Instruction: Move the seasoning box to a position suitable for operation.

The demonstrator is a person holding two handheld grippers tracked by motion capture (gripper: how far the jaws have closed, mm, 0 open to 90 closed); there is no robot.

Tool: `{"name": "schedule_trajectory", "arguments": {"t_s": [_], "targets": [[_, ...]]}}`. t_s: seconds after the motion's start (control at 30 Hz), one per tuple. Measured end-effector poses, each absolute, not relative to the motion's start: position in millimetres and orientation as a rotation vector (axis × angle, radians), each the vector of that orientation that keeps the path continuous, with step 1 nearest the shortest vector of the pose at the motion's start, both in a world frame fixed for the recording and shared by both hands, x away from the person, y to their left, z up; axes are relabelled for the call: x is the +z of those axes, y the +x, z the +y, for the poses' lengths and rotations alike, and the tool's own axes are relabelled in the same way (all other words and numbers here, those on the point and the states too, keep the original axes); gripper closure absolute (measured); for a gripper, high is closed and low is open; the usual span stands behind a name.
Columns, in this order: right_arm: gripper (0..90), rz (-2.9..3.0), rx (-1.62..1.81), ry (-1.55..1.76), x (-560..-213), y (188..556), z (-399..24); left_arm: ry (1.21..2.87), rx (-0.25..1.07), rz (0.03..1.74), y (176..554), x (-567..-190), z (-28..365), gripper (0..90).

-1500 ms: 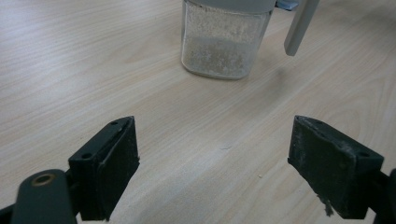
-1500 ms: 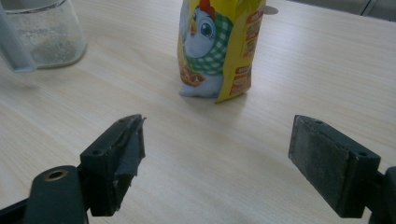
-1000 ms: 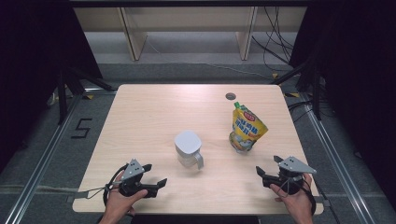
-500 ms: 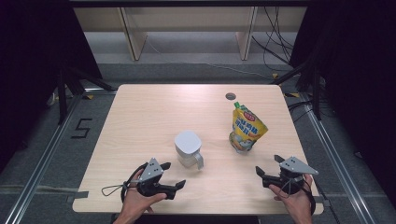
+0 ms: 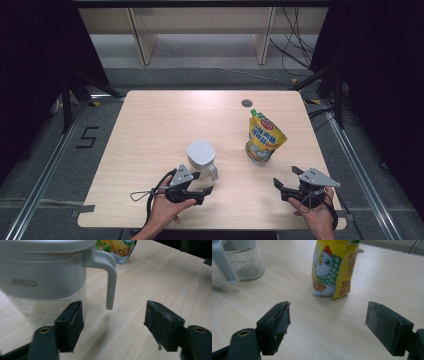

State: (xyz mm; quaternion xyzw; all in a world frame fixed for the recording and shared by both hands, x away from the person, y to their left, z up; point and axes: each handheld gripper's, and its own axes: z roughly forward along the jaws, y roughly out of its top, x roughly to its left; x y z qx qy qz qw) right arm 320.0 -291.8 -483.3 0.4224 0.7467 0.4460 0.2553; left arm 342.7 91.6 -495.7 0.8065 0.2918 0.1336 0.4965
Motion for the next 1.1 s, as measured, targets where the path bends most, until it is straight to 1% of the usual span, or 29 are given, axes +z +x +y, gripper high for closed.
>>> {"name": "schedule_trajectory", "arguments": {"t_s": [0.07,0.1,0.13,0.17,0.23,0.27,0.3,0.33,0.4,0.43,0.47,0.5,0.53,0.57,0.6,0.63,0.67,0.7,0.73,0.77,0.87,0.9,0.97,1.0,1.1], "targets": [[20.7,2.031,1.228,1.179,-484.4,318.9,-289.4,1.994,0.373,0.642,347.4,-495.1,85.9,36.3],[20.7,2.044,1.234,1.139,-484.8,321.2,-290.9,1.973,0.332,0.685,345.8,-496.9,81.1,37.0],[20.7,2.044,1.234,1.139,-484.8,321.2,-290.9,1.973,0.332,0.685,345.8,-496.9,81.1,37.9],[21.0,2.043,1.245,1.137,-484.7,320.8,-289.0,1.98,0.365,0.684,346.9,-496.8,80.2,39.5],[21.0,2.054,1.247,1.119,-484.7,321.2,-288.8,1.971,0.358,0.659,350.9,-497.9,76.2,42.3],[21.0,2.052,1.233,1.134,-484.1,320.0,-288.7,1.978,0.385,0.682,350.7,-496.9,75.3,42.3],[21.1,2.063,1.248,1.121,-484.7,320.8,-288.2,1.995,0.399,0.613,356.1,-496.6,75.6,43.2],[21.2,2.064,1.248,1.117,-485.2,320.7,-287.2,1.986,0.38,0.662,355.1,-497.2,72.1,45.2],[21.2,2.067,1.259,1.117,-485.3,320.9,-286.9,1.984,0.385,0.677,355.1,-497.1,71.0,47.8],[21.2,2.067,1.259,1.117,-485.3,320.9,-286.9,1.98,0.365,0.675,356.3,-497.5,70.1,47.8],[21.3,2.069,1.262,1.119,-485.3,320.9,-286.8,1.98,0.386,0.694,356.2,-497.1,69.7,48.4],[21.3,2.068,1.255,1.113,-485.5,321.0,-287.0,1.983,0.382,0.668,358.6,-497.4,69.5,49.4],[21.3,2.072,1.258,1.117,-485.3,320.7,-286.7,1.995,0.401,0.622,362.2,-497.0,70.1,51.7],[21.4,2.058,1.243,1.098,-484.9,320.9,-287.5,1.989,0.406,0.67,359.6,-497.0,68.9,53.8],[21.4,2.058,1.243,1.098,-484.9,320.9,-287.5,2.004,0.429,0.668,360.5,-496.7,69.5,53.8],[21.4,2.067,1.237,1.09,-484.8,321.0,-287.6,1.995,0.413,0.637,362.8,-497.5,68.4,56.5],[21.4,2.067,1.237,1.09,-484.8,321.0,-287.6,1.994,0.42,0.66,361.9,-497.6,67.9,56.5],[21.4,2.07,1.235,1.083,-484.9,321.2,-287.6,1.984,0.41,0.683,360.9,-498.6,66.9,58.9],[21.4,2.072,1.238,1.082,-485.0,321.2,-287.3,1.992,0.415,0.671,362.2,-498.7,67.4,62.7],[21.4,2.072,1.238,1.082,-485.0,321.2,-287.3,1.995,0.436,0.661,363.1,-498.6,68.0,62.7],[21.4,2.083,1.257,1.11,-485.3,320.7,-286.1,1.993,0.464,0.66,362.3,-497.9,69.0,70.2],[21.3,2.078,1.26,1.108,-485.8,320.9,-285.5,1.986,0.466,0.651,363.0,-497.5,70.1,74.1],[21.4,2.079,1.261,1.107,-485.8,321.0,-285.4,1.989,0.488,0.633,364.1,-497.0,71.2,75.5],[21.3,2.082,1.254,1.113,-485.0,320.3,-285.4,1.982,0.469,0.661,359.9,-497.8,69.0,80.3],[21.4,2.084,1.265,1.111,-485.5,320.8,-285.2,1.994,0.49,0.636,359.8,-497.5,69.3,80.1]]}}
